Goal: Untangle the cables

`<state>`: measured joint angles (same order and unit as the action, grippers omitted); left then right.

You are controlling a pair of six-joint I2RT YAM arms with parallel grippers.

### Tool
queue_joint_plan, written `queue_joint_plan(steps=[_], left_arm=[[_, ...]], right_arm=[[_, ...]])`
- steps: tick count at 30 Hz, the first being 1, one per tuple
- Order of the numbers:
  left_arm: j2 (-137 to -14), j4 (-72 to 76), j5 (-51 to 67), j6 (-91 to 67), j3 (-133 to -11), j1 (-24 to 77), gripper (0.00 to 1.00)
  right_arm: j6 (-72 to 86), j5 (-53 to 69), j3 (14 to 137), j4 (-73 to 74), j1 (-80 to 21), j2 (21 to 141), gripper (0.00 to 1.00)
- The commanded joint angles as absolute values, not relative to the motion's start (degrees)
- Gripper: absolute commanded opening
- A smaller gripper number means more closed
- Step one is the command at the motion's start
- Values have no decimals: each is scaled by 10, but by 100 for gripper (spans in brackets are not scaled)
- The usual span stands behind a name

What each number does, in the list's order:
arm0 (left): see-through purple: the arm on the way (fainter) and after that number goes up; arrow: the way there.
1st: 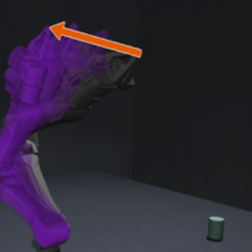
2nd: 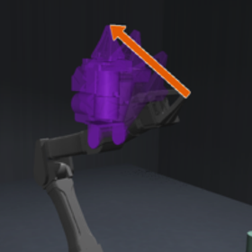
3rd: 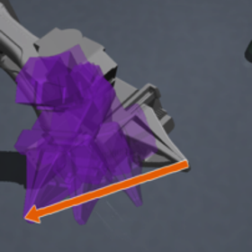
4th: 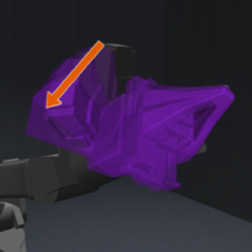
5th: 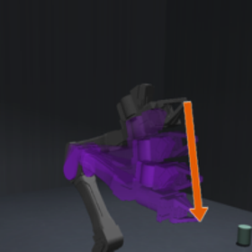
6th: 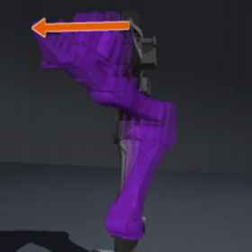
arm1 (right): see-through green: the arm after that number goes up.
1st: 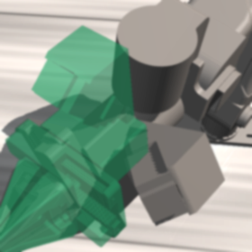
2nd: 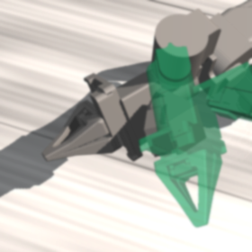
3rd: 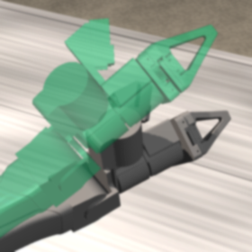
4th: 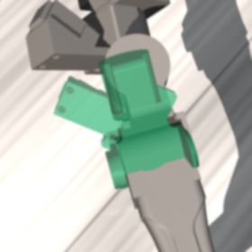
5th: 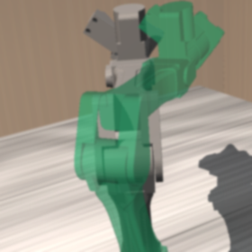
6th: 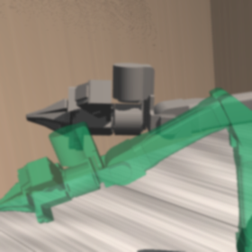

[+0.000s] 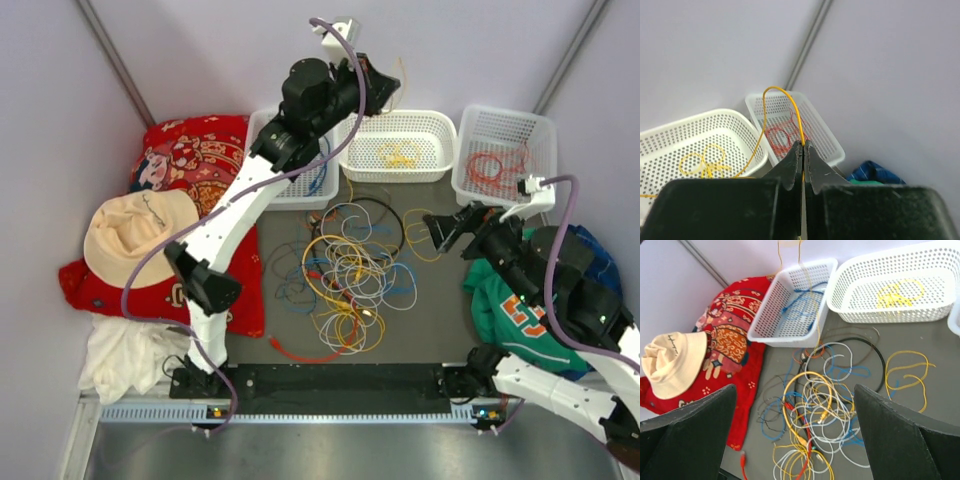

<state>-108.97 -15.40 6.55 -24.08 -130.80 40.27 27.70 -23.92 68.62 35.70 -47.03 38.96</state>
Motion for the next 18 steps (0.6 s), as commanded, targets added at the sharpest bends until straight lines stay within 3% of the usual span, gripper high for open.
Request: queue_joint_plan(steps=[1,9,18], left_arm=[[-1182,-51,83,-283,-1383,348,0],[-1273,251,156,-317,-1332,301,0],[-1396,276,124,-308,-1370,301,0]], right_arm=[[297,-266,647,370,-475,360,99],[305,-261,538,283,-475,327,99],[322,-262,499,278,-475,334,99]])
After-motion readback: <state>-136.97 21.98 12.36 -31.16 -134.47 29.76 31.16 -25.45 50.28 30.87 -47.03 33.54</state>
